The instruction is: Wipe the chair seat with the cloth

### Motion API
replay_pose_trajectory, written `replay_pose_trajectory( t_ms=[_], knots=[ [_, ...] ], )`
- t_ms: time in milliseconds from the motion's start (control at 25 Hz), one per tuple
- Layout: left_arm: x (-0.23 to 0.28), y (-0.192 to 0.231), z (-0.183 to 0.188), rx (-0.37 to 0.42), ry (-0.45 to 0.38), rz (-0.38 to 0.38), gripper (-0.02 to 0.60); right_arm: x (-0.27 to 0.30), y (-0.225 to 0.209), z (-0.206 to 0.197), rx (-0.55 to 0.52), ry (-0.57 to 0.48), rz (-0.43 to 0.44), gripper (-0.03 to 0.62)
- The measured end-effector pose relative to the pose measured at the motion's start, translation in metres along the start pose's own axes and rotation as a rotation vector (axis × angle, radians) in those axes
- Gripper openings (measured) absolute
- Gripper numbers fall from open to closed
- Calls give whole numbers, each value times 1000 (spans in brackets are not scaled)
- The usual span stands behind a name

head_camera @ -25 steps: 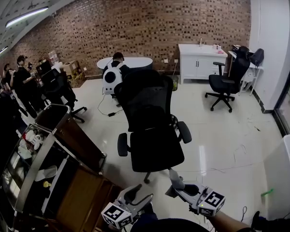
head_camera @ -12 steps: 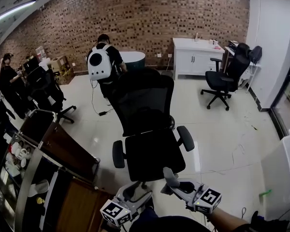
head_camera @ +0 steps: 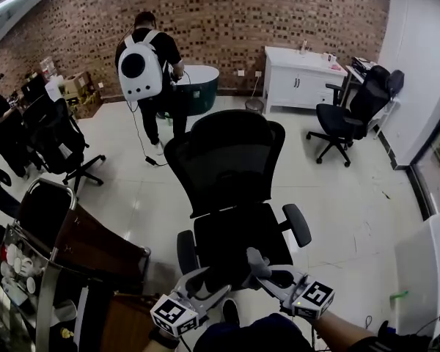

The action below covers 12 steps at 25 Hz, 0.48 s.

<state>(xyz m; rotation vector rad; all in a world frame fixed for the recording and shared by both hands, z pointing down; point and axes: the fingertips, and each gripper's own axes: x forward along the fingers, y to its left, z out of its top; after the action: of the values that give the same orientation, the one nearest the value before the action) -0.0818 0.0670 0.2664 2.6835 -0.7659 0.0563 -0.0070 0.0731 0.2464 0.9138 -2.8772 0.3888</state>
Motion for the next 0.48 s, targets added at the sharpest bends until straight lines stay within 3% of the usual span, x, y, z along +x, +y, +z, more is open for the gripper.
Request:
replay_pose_trajectory(
  t_ms=[280,480],
  knots=[
    [15,37,-2,-40,12,-3,291,38,-24,4,21,16,8,26],
    [27,65,-14,-67,35,34,291,62,-50,-19,24,88,28,26]
  ],
)
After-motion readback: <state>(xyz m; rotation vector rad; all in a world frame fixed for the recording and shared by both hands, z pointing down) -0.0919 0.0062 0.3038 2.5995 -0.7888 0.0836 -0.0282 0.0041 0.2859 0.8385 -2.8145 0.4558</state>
